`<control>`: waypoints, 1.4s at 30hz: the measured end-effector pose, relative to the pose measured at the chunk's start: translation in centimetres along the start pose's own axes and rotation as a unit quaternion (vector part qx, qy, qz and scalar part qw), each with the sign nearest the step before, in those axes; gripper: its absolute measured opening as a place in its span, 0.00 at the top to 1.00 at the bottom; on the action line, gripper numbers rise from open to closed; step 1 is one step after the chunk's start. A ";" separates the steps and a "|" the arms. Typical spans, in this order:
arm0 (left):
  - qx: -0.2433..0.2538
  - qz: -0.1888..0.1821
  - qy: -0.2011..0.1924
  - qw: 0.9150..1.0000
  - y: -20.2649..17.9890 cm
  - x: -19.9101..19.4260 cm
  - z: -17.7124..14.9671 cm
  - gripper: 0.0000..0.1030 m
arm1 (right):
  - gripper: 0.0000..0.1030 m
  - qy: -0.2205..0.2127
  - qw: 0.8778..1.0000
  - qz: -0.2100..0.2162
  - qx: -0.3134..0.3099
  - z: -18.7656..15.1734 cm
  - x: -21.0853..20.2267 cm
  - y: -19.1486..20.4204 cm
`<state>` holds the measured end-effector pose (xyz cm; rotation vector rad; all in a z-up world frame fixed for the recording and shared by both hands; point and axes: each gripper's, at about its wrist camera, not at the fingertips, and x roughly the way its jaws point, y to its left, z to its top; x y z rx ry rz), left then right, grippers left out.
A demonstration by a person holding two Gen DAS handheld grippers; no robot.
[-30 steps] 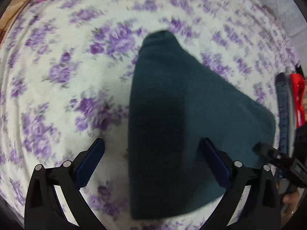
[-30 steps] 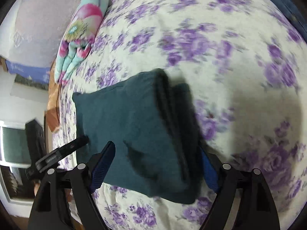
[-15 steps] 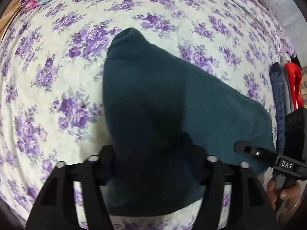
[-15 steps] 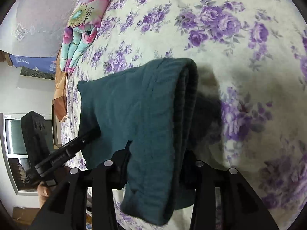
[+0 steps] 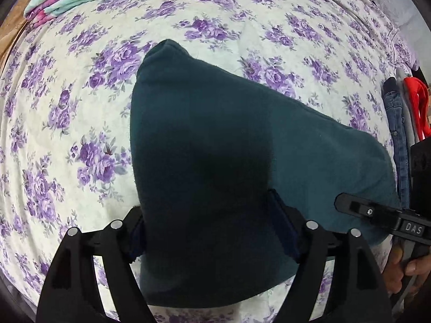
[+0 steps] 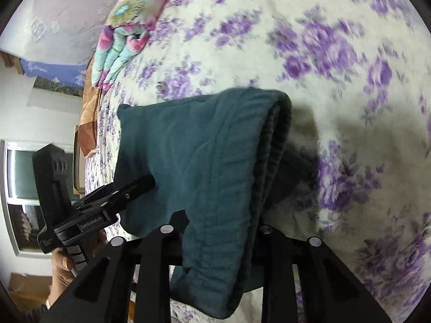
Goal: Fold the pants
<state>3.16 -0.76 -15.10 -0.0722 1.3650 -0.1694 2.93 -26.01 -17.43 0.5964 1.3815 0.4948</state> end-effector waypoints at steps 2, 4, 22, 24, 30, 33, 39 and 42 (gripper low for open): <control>0.000 -0.004 0.004 1.000 0.4 -0.4 -0.1 0.27 | 0.78 -0.011 1.000 -0.001 -0.018 0.2 -1.0 0.7; -0.009 -0.017 0.009 1.000 1.1 -1.2 0.1 0.24 | 0.78 -0.024 0.999 -0.014 -0.032 0.7 -2.4 1.1; -0.018 -0.031 0.034 0.999 -0.4 0.7 2.3 0.15 | 0.45 -0.032 0.981 -0.179 -0.068 0.6 -4.1 -1.8; -0.010 -0.031 0.033 0.999 -1.0 0.4 3.0 0.23 | 0.40 -0.047 0.981 -0.179 -0.053 0.5 -5.1 -2.2; -0.022 -0.051 0.030 0.998 -0.2 -1.0 3.7 0.26 | 0.67 -0.041 0.984 -0.163 -0.052 0.9 -5.0 -3.0; -0.035 -0.064 0.036 0.997 0.2 -1.3 3.2 0.26 | 0.71 -0.040 0.981 -0.182 -0.061 1.3 -4.7 -3.5; -0.025 -0.102 0.050 0.993 -1.0 -1.2 2.3 0.26 | 0.71 -0.032 0.981 -0.180 -0.069 1.5 -5.4 -4.6; -0.011 -0.099 0.063 0.993 -2.8 0.0 2.4 0.26 | 0.71 -0.032 0.982 -0.175 -0.068 1.6 -5.1 -4.5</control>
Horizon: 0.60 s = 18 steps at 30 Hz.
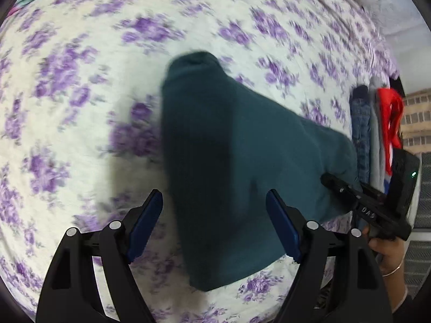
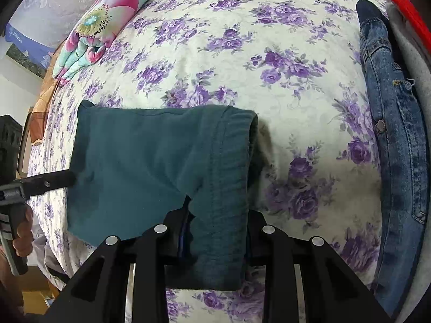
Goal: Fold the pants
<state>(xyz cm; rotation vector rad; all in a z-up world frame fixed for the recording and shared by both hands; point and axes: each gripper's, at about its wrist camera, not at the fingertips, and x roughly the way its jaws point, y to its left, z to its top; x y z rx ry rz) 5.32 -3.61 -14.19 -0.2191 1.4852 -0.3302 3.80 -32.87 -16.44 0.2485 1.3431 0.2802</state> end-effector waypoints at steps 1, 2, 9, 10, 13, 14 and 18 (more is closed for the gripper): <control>0.008 0.018 0.010 1.000 -0.2 0.9 0.1 0.27 | 0.71 -0.002 1.000 -0.001 -0.004 -0.1 0.0 0.0; 0.010 0.031 0.016 0.999 -0.2 1.4 0.1 0.28 | 0.70 -0.003 1.000 -0.001 -0.005 -0.1 0.0 0.0; -0.003 -0.002 0.027 1.000 1.2 1.2 0.1 0.28 | 0.69 -0.010 1.000 0.012 -0.002 -0.4 0.0 -0.4; -0.012 -0.013 0.030 0.999 1.5 1.1 0.2 0.28 | 0.69 -0.011 1.000 0.012 0.000 -0.4 0.1 -0.4; -0.030 -0.042 0.042 0.998 2.2 1.7 0.2 0.22 | 0.68 -0.012 1.000 0.010 0.004 -0.5 0.2 -0.2; -0.032 -0.052 0.045 0.997 2.1 2.0 0.2 0.21 | 0.67 -0.012 1.000 0.010 0.004 -0.5 0.2 -0.2; -0.002 -0.043 0.039 0.998 0.1 3.5 0.1 0.10 | 0.65 -0.009 1.000 0.014 0.013 -0.4 0.4 0.0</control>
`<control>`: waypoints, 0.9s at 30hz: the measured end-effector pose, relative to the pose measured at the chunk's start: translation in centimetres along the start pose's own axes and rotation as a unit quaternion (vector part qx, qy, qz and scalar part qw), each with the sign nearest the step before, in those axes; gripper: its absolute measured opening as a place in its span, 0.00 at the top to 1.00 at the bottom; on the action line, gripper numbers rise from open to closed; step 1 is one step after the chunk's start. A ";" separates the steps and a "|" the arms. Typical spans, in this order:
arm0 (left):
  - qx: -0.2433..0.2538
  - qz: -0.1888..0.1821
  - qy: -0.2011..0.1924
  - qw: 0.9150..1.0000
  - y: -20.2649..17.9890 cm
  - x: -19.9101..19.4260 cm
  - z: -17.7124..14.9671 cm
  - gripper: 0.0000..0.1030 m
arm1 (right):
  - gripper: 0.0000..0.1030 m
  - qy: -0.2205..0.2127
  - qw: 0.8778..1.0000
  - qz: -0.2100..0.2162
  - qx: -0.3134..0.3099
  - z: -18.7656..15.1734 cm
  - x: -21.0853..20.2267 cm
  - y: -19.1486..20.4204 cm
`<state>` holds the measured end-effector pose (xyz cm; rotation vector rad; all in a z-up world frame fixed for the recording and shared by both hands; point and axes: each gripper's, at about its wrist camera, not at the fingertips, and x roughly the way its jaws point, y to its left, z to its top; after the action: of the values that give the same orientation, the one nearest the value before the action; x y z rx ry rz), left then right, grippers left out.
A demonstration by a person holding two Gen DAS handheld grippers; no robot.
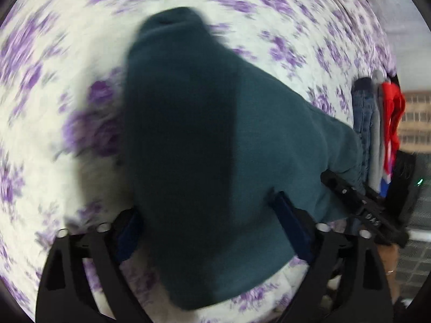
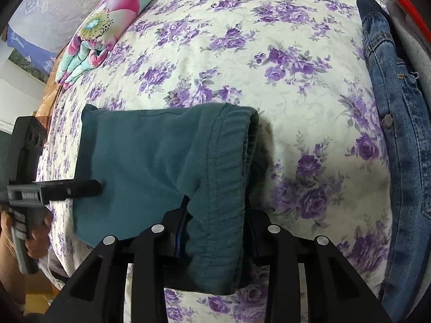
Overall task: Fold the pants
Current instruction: 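Carry the folded pants with both grippers and set them beside the blanket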
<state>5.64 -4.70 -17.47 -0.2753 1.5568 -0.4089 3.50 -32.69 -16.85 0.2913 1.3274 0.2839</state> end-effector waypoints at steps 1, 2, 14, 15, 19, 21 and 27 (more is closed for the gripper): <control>0.018 0.019 -0.003 1.000 -1.0 0.4 -0.2 0.08 | 0.65 0.002 1.000 0.002 0.005 0.1 0.1 0.1; 0.031 0.038 -0.005 0.999 -1.6 0.7 -0.3 0.08 | 0.65 0.004 1.000 0.003 0.008 0.2 0.2 0.2; 0.129 0.052 -0.112 0.984 -8.4 -8.1 0.4 0.85 | 0.82 -0.032 0.996 0.064 -0.052 4.3 -5.5 4.0; 0.144 0.057 -0.138 0.978 -9.4 -9.6 1.4 0.85 | 0.82 -0.054 0.995 0.059 -0.067 5.6 -6.7 4.5; 0.160 0.051 -0.213 0.962 -11.9 -13.8 8.1 0.84 | 0.81 -0.155 0.980 0.034 -0.121 13.9 -11.6 5.7; 0.158 0.066 -0.238 0.956 -13.0 -14.9 12.4 0.84 | 0.81 -0.194 0.972 0.023 -0.133 18.1 -12.8 5.8; 0.118 0.072 -0.286 0.948 -12.9 -15.8 25.5 0.84 | 0.79 -0.250 0.958 0.025 -0.136 30.8 -10.2 4.9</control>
<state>30.53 -11.85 2.45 -0.0792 0.9392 -0.3572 31.17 -33.29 0.82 0.1492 0.7709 0.4025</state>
